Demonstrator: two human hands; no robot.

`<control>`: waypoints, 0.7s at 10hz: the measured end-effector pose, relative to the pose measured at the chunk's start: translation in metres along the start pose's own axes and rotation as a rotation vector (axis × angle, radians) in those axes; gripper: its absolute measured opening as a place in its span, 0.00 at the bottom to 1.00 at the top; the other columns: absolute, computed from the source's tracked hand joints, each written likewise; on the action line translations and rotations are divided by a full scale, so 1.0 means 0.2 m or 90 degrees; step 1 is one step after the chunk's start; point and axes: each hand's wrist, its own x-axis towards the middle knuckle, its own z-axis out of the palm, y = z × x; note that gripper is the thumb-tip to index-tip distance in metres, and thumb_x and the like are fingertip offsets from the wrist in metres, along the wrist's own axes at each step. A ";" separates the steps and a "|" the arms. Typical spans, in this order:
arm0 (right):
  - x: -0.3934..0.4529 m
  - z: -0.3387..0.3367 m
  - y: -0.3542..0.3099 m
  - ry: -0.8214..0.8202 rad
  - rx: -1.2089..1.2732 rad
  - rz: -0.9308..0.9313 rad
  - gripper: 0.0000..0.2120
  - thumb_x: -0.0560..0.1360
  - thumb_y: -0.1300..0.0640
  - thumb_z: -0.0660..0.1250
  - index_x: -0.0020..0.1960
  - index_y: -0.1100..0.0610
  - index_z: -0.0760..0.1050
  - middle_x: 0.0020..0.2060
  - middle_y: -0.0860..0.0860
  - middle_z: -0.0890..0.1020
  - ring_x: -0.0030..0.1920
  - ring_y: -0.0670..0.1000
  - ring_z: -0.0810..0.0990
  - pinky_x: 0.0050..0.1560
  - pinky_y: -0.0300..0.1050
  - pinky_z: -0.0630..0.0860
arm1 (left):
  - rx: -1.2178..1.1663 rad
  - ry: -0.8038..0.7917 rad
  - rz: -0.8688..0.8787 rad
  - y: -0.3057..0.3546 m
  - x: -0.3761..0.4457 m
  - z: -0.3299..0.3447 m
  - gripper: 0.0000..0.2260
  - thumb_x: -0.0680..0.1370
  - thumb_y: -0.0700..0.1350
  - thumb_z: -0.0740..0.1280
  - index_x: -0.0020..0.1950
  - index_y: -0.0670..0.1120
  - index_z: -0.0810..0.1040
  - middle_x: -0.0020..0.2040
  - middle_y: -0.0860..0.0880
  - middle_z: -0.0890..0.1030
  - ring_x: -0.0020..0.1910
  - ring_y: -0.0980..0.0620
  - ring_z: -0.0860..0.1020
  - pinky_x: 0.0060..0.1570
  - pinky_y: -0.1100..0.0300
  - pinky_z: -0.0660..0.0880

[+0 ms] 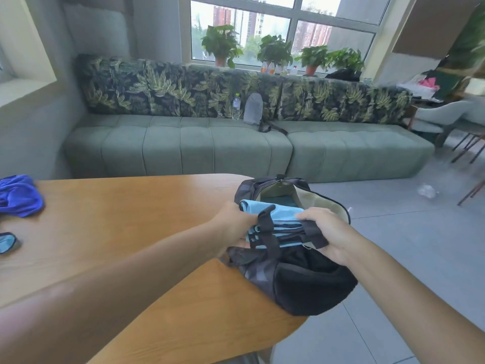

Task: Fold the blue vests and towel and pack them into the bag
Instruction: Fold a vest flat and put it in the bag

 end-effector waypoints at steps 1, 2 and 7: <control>0.14 -0.04 -0.03 0.023 -0.040 0.022 0.07 0.74 0.63 0.67 0.43 0.55 0.70 0.36 0.58 0.75 0.35 0.55 0.73 0.35 0.44 0.65 | 0.072 0.124 0.015 0.06 0.16 0.12 0.12 0.79 0.40 0.68 0.50 0.52 0.66 0.48 0.43 0.76 0.45 0.41 0.80 0.46 0.49 0.83; 0.31 -0.07 -0.03 0.011 -0.130 0.097 0.04 0.77 0.62 0.64 0.44 0.55 0.73 0.36 0.56 0.75 0.33 0.53 0.72 0.32 0.42 0.63 | 0.266 0.174 0.114 0.07 0.30 0.22 0.14 0.81 0.38 0.63 0.66 0.45 0.68 0.50 0.43 0.75 0.44 0.42 0.77 0.44 0.54 0.79; 0.84 0.04 0.10 0.082 -0.152 -0.075 0.12 0.75 0.64 0.62 0.52 0.57 0.83 0.48 0.54 0.86 0.49 0.57 0.83 0.50 0.46 0.77 | 0.227 0.134 -0.030 -0.03 0.89 0.45 0.16 0.84 0.38 0.57 0.69 0.34 0.74 0.67 0.36 0.77 0.67 0.39 0.76 0.60 0.52 0.73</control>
